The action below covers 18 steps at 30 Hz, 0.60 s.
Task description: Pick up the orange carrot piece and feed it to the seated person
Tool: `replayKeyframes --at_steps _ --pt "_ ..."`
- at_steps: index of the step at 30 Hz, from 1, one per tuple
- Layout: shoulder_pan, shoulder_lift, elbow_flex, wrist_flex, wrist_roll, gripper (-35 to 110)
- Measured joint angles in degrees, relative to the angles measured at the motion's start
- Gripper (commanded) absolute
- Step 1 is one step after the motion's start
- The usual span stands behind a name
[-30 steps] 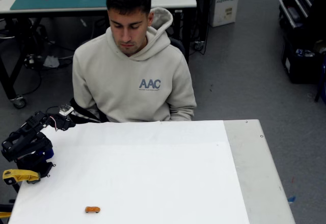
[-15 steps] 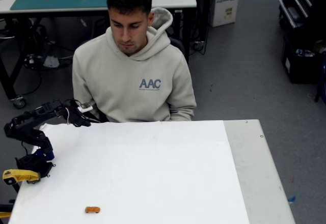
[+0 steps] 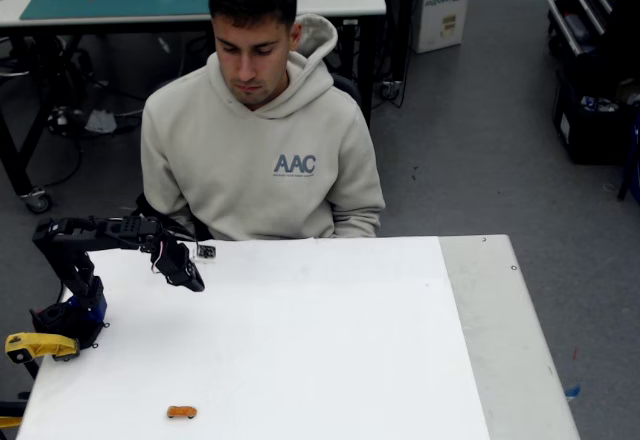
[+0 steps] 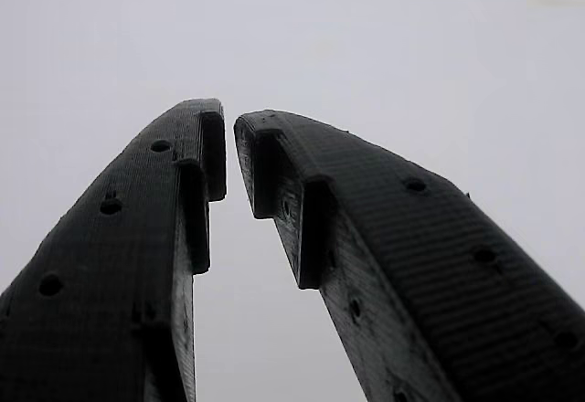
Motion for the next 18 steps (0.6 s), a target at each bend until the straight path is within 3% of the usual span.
replayKeyframes --at_steps 7,18 --pt "8.5 -3.9 -2.4 0.0 -1.8 -2" --pt "20.5 -9.8 -3.1 0.0 -15.9 -2"
